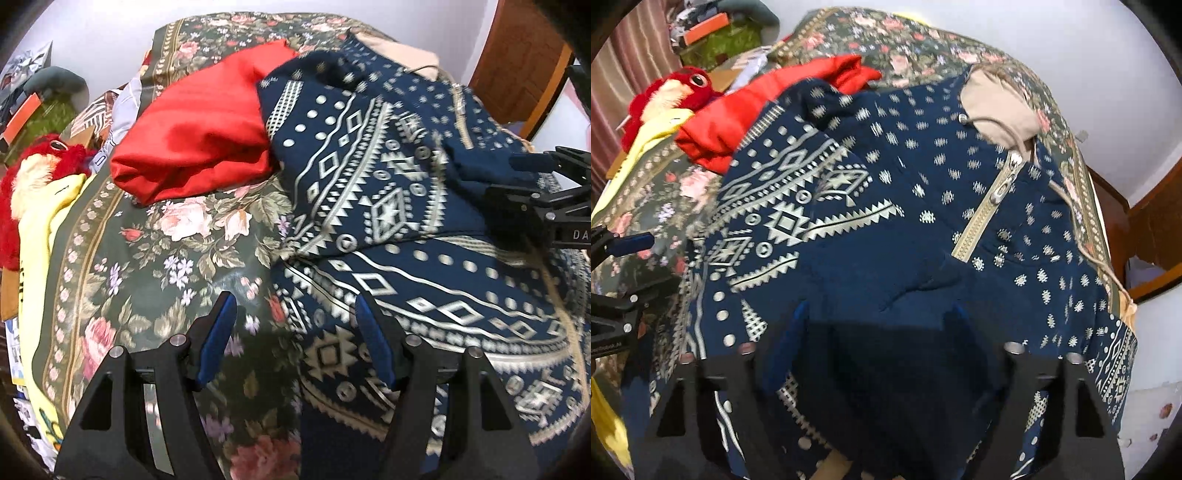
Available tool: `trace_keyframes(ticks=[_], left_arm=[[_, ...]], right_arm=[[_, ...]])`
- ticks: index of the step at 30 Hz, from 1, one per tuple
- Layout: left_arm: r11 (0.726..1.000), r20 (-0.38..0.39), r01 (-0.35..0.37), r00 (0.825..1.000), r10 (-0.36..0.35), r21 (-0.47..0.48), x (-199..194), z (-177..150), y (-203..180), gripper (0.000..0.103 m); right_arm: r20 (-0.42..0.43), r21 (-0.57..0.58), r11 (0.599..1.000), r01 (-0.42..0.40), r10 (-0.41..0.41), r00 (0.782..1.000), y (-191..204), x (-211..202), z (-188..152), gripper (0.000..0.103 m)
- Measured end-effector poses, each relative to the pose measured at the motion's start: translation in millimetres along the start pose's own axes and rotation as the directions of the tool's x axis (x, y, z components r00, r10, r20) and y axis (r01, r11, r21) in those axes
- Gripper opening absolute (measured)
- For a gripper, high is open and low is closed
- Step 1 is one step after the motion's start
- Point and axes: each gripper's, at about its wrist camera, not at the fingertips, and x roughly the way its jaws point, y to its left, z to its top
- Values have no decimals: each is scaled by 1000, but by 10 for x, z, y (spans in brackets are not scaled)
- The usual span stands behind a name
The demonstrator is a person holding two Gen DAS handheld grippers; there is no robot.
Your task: Fold large clothes
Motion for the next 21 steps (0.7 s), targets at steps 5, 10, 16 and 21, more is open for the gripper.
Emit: trace_keyframes(ticks=[5,10,16,21], left_arm=[[999,-12,33,999,-33,11,278,105,-7,66],[1000,44,16,999,-17,19,339,247,-11,62],[1000,72,24,997,-24,12,407,368,-31,25],[999,105,-28,994,30,-19,373,381,-1,9]], right_arm=[[-14,33,998,-62,62,998,-95,85,18,50],[-11,45,992,-116,117,993,-90,120,50,37],[16,83,980,-181,180,983,-132,54,119,30],[46,116,970,-213,209,977,-198,-28,166,30]])
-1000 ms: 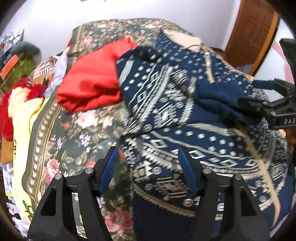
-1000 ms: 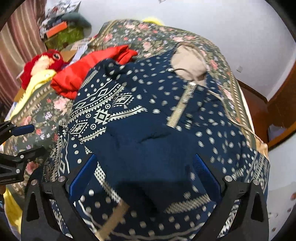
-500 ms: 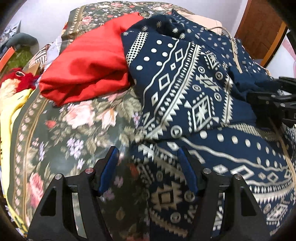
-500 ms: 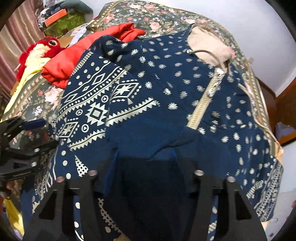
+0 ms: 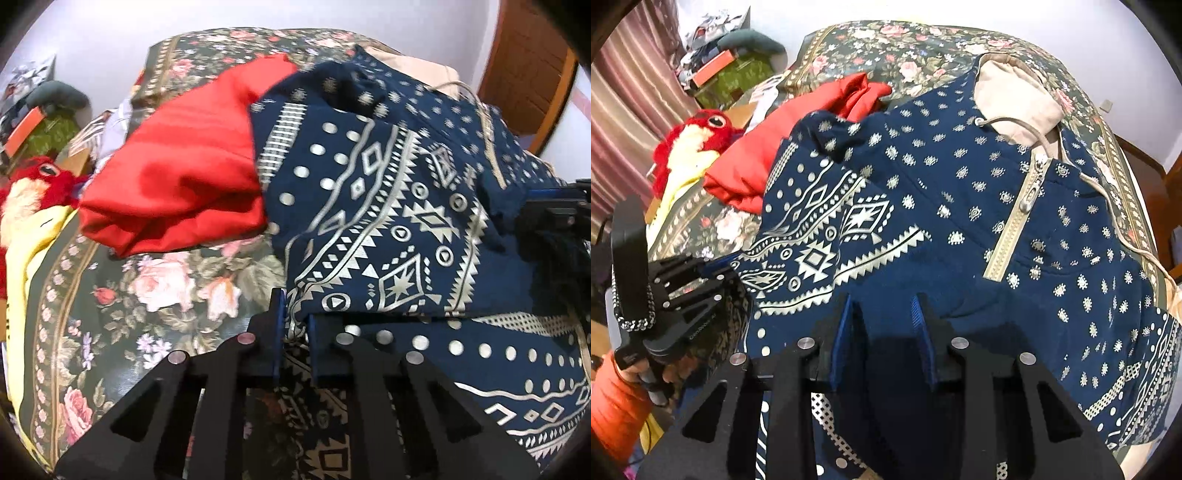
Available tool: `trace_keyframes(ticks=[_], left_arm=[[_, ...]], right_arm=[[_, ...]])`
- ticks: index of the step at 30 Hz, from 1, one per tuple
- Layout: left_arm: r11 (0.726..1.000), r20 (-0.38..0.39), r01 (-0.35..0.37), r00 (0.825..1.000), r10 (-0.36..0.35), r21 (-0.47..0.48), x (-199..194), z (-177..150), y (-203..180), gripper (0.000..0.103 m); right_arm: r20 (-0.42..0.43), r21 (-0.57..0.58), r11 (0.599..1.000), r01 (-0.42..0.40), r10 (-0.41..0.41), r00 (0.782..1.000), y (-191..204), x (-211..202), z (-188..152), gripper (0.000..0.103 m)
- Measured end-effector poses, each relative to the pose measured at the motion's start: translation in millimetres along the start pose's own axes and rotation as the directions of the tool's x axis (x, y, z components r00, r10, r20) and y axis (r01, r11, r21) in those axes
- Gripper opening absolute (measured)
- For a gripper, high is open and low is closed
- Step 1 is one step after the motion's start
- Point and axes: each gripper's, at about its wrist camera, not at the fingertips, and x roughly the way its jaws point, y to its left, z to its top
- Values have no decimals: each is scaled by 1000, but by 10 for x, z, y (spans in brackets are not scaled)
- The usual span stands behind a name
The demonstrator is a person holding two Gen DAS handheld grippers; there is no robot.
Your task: Fold large clothes
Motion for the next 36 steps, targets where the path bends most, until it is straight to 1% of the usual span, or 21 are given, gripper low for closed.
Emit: trace_keyframes(ticks=[2,3,4,6,9,11,13,16,18,19,20,21,22,23,26,30,32,34,36], left_arm=[[999,8,6,1000,-6,-34,-20,2,97,9],[999,9,10,1000,-10,-47,-31,2,137,9],[998,8,19,1000,-19,-57,-56,-21,150,9],[997,1,33,999,-33,-65,-59,-35,186,9],[999,-26,20,999,-21,-47,-14,-80,145,9],[999,-48,7,999,-9,-41,44,-117,117,9],[999,-57,8,998,-10,-47,80,-137,113,9],[998,-66,2,998,-5,-55,118,-142,107,10],[999,-70,-1,998,-3,-52,133,-141,100,10],[999,-71,-5,997,1,-49,139,-140,97,10],[999,-74,-9,997,6,-44,143,-137,92,10],[999,-79,-12,997,9,-38,147,-135,87,10],[999,-84,-16,996,12,-35,158,-122,80,10],[999,-90,-17,996,14,-34,160,-118,78,11],[999,-105,-16,994,12,-34,146,-132,76,13],[999,-130,-22,991,17,-35,110,-163,67,13],[999,-139,-27,990,22,-35,70,-181,67,17],[999,-137,-33,990,28,-36,16,-212,48,27],[999,-132,-39,991,34,-35,-55,-233,43,29]], right_arm=[[-45,14,1000,-17,18,999,-21,101,-11,30],[-77,37,998,-44,47,996,-37,177,-38,30],[-85,50,997,-56,60,995,-41,199,-62,30],[-74,52,997,-65,69,995,-18,207,-114,30],[-70,43,997,-62,65,995,10,207,-138,31],[-83,36,998,-55,57,995,19,244,-133,30],[-108,-4,999,-35,34,994,43,286,-118,30],[-122,-66,998,-3,-5,993,145,321,-98,32],[-117,-99,995,24,-35,993,192,342,-99,30],[-108,-112,993,38,-50,993,210,353,-99,23],[-101,-123,991,53,-65,993,216,359,-99,13],[-92,-123,990,68,-79,993,200,356,-89,10],[-86,-104,993,62,-71,994,164,335,-79,9],[-68,-74,996,52,-57,996,113,279,-67,9],[9,-22,998,52,-52,999,-39,-1,-29,8],[116,34,998,55,-58,992,-265,-488,39,8],[185,68,996,60,-72,980,-406,-794,64,8],[235,96,993,61,-82,968,-522,-1044,69,8],[286,124,990,73,-106,952,-644,-1291,45,8]])
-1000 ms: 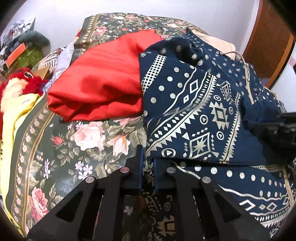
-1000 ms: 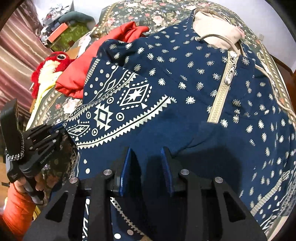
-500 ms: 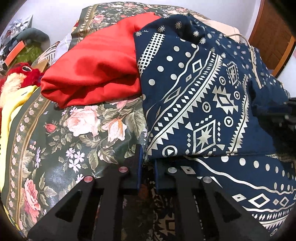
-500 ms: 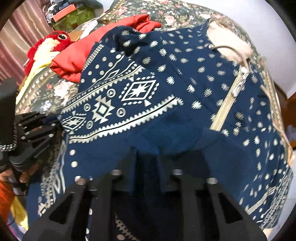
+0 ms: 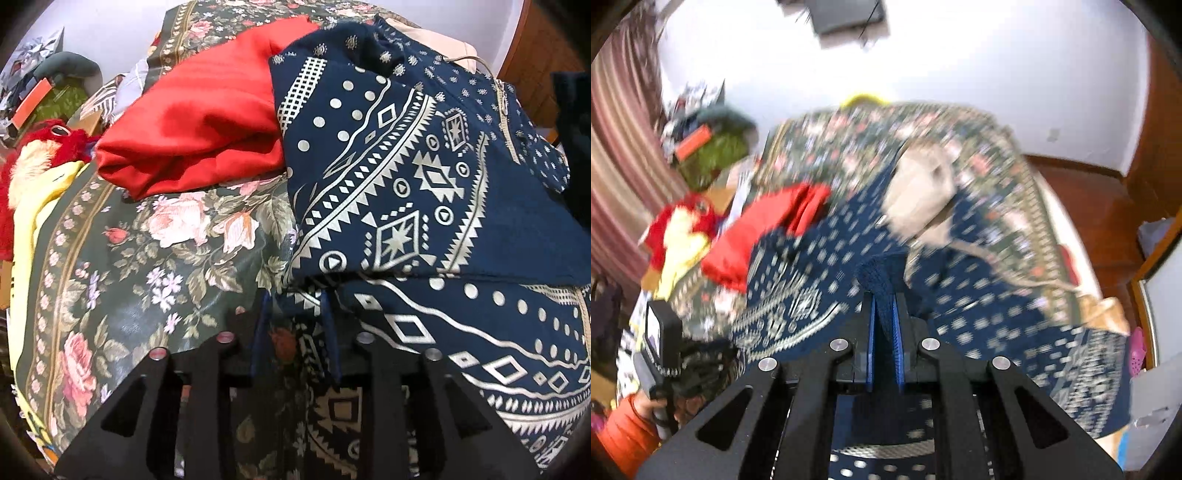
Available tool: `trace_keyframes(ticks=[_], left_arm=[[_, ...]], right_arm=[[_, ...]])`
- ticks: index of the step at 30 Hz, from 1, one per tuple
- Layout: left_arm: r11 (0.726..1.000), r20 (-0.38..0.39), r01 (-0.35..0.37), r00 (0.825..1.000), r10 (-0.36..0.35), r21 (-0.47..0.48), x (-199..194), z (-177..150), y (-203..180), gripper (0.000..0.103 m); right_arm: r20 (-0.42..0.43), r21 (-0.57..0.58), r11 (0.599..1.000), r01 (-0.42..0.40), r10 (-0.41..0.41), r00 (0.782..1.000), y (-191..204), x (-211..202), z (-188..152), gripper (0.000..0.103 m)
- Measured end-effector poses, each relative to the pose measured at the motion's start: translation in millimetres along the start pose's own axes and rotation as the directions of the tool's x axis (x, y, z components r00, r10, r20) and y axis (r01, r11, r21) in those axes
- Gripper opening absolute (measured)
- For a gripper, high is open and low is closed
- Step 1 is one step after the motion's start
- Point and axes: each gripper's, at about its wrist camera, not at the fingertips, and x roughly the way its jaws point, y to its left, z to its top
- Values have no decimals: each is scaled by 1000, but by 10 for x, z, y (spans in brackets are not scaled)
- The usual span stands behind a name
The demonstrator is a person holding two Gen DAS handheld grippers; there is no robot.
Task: Fold large clothes
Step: 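Grasp the other navy sleeve cuff with the right tool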
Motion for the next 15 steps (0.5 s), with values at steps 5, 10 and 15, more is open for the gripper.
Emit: trace_keyframes(ticks=[5,10,15], left_arm=[[1000,8,-1,1000,1,0,-210,-71,-5,34],[1000,61,9,998,-9,-2,-515,-105,-86,47],[999,98,40,994,-40,9,-739,-52,-242,55]], right_arm=[[92,84,996,25,-32,995,-346,-399,83,8],[119,160,987,-3,-17,993,-598,-616,-57,8],[27,203,979,-3,-3,1000,-773,-445,-436,8]])
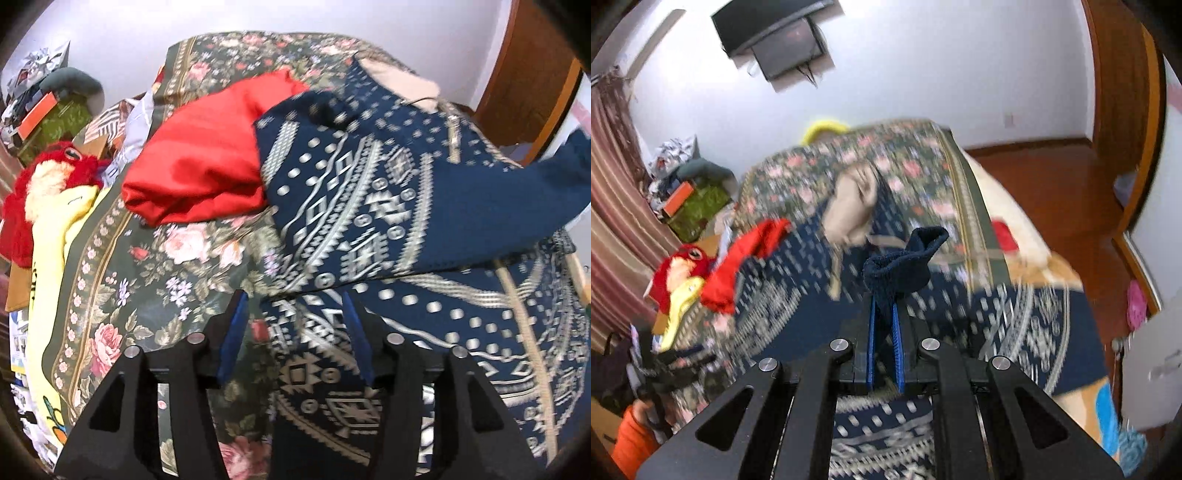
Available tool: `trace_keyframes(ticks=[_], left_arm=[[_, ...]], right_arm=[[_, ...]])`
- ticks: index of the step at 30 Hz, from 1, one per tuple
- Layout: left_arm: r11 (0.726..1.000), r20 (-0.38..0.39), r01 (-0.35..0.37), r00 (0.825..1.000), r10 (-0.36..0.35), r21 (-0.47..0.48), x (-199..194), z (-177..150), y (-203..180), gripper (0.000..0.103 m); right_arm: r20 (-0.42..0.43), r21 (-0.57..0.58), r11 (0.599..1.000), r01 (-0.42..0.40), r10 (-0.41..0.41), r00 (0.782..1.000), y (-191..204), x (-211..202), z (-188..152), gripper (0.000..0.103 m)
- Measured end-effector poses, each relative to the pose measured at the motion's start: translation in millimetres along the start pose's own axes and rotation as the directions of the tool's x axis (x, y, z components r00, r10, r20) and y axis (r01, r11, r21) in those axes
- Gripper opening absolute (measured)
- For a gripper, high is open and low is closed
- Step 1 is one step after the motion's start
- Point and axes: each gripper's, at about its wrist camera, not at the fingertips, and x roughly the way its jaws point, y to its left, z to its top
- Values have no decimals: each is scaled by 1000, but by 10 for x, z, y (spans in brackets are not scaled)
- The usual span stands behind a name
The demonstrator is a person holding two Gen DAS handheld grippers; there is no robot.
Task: Fold large clothes
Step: 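Grasp the other navy sleeve cuff with the right tool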
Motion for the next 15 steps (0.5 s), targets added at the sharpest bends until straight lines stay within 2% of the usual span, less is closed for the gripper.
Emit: trace_keyframes(ticks=[5,12,15], left_arm=[[999,9,14,1000,-14,48,-64,40,-264,57],[997,-3,36,999,-36,73,-22,45,-440,59],[996,-13,41,999,-40,73,6,38,-495,59]], right_arm=[[-133,133,991,20,-2,991,-407,339,-357,8],[-240,216,974,61,-8,971,-721,493,-724,12],[-280,207,975,77,-16,960,-738,487,-820,12]])
